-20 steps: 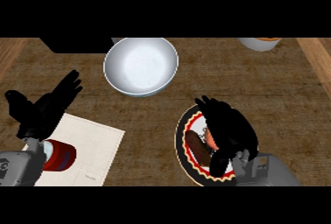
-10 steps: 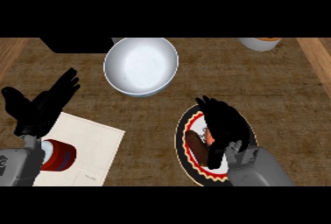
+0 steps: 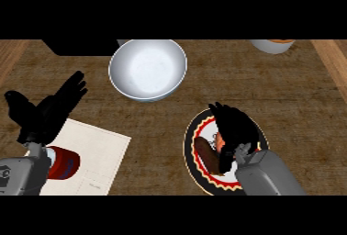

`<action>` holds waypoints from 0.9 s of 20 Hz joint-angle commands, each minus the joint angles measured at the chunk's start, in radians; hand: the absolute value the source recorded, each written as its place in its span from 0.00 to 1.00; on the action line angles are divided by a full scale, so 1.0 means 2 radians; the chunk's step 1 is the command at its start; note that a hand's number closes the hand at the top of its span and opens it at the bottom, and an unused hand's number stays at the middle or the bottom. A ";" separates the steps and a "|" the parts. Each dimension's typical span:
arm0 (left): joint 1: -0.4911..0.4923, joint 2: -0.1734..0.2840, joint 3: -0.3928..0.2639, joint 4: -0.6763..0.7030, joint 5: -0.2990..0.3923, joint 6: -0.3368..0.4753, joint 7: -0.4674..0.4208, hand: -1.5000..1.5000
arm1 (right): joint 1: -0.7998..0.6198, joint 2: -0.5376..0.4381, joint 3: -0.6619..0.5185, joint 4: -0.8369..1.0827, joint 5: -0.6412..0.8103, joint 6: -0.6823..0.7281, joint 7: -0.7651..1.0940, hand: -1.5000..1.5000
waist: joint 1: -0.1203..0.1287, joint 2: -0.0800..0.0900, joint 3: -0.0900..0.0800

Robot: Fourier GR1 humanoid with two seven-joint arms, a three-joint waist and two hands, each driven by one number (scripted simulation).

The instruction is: Pick the squash from the plate and place it in the bowl

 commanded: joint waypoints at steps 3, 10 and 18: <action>0.003 -0.001 0.019 0.001 -0.002 -0.015 0.005 0.50 | 0.021 0.012 0.000 0.044 0.040 -0.030 -0.026 0.00 | 0.000 0.000 0.000; -0.028 -0.008 0.025 0.038 -0.021 -0.021 -0.017 0.50 | 0.012 0.016 -0.024 0.108 0.059 -0.065 -0.080 0.00 | -0.001 0.000 0.000; 0.002 -0.021 0.025 0.004 -0.028 -0.025 -0.009 0.50 | -0.034 0.016 -0.069 0.191 0.069 -0.076 -0.134 1.00 | 0.001 0.000 0.000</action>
